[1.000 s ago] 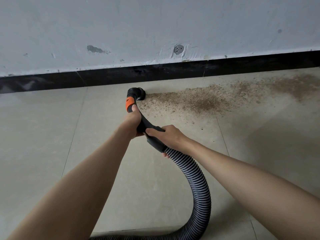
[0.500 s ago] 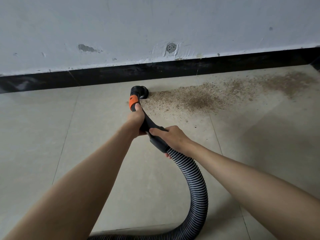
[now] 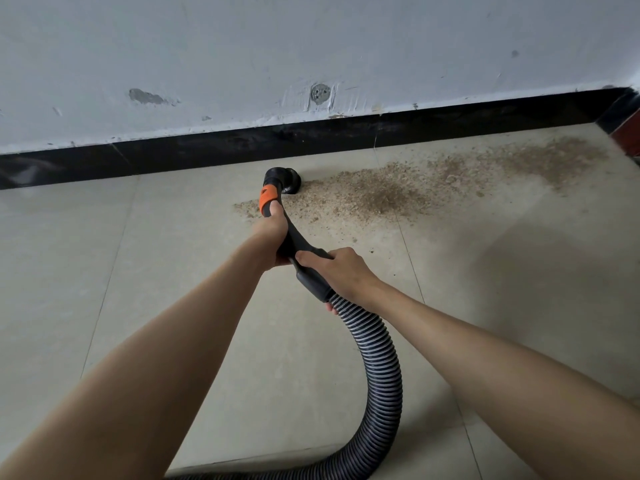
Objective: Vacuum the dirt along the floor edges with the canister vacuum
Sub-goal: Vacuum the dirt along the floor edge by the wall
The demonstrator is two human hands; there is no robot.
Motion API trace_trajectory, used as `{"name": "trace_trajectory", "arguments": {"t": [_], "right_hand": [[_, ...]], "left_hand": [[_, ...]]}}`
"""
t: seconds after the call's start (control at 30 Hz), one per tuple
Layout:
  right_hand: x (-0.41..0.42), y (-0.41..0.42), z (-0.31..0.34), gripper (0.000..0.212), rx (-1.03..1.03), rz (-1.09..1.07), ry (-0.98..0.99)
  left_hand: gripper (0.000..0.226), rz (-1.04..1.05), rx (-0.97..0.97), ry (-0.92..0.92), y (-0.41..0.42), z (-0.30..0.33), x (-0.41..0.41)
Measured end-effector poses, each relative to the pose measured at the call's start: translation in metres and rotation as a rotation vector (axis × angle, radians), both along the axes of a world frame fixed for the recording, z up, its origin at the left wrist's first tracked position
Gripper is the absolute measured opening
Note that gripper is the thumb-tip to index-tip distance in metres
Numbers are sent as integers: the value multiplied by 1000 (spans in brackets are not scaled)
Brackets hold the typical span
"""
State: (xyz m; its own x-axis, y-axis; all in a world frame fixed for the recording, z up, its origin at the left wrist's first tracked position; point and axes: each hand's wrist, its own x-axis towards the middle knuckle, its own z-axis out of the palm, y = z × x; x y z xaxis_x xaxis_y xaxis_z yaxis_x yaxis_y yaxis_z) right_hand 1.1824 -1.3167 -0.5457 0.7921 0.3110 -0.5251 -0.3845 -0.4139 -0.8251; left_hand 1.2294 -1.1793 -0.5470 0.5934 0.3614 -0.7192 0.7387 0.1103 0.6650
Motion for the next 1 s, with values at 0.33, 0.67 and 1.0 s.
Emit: {"name": "trace_trajectory", "arguments": {"t": [0.33,0.67,1.0], "right_hand": [[2,-20,-3,47,-15,-43,-8],[8,-43,3,45,-13,-80,-2],[14,-58,-4,45,-55,-121,-21]], "left_hand": [[50,-30,3,8,-23,0,9],[51,-50,-4,-32,-46,-3,20],[59,-78,-34,-30,-64,-9,31]]}}
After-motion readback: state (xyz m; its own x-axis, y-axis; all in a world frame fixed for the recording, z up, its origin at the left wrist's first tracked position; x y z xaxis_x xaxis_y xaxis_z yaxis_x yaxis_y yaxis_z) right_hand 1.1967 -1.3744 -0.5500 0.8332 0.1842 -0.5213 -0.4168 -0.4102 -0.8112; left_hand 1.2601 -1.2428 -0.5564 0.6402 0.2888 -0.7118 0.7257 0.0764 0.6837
